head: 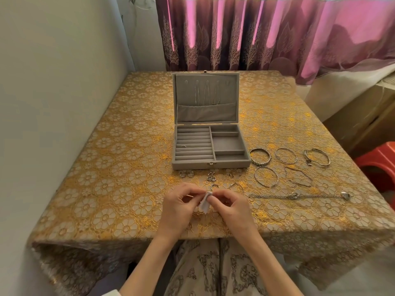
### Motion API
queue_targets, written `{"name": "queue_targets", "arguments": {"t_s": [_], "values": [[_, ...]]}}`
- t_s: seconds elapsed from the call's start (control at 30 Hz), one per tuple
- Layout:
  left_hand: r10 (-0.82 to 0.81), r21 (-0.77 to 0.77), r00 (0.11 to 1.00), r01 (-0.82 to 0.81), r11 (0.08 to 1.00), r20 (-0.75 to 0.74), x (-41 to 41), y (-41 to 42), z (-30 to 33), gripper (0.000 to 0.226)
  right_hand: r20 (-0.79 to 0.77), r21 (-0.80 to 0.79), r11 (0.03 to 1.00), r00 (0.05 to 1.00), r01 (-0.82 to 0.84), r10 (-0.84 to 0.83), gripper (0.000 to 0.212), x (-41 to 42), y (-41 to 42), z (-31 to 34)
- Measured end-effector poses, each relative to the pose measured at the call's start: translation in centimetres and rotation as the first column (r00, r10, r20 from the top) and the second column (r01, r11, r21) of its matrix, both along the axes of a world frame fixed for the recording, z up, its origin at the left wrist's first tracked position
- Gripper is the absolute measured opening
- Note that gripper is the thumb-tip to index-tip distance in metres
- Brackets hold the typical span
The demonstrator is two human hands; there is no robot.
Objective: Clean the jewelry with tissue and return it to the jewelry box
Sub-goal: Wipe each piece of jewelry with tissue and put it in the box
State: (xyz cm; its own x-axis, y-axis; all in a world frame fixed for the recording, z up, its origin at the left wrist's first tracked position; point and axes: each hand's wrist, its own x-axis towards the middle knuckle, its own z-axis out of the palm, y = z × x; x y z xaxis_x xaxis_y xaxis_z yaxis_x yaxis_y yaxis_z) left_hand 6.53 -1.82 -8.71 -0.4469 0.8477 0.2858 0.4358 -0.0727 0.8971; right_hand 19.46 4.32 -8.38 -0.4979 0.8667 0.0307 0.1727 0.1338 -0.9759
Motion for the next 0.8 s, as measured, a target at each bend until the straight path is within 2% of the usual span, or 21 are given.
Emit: {"name": "queue_targets", "arguments": {"t_s": [0.1,0.3,0.57,0.8], "values": [[-0.031,0.007,0.999,0.03,1.0,0.015,0.0,-0.1,0.1,0.02,0.034,0.002,1.0,0.999,-0.029,0.029,0.008,0.0,0.2,-0.1],[-0.047,-0.067,0.991,0.056,0.996,0.125,0.2,0.0,0.4,0.02,-0.069,-0.133,0.988,0.995,-0.085,0.076,0.009,0.5,0.5,0.6],[-0.148,-0.005,0.989,0.148,0.989,-0.02,0.1,0.0,0.4,0.031,-0.056,-0.262,0.948,0.983,-0.183,0.174,0.013,1.0,1.1,1.0],[-0.137,-0.079,0.953,0.164,0.983,0.272,-0.1,0.0,0.7,0.019,-0.121,-0.292,0.937,0.98,-0.19,0.16,0.019,1.2,1.1,1.2]]}}
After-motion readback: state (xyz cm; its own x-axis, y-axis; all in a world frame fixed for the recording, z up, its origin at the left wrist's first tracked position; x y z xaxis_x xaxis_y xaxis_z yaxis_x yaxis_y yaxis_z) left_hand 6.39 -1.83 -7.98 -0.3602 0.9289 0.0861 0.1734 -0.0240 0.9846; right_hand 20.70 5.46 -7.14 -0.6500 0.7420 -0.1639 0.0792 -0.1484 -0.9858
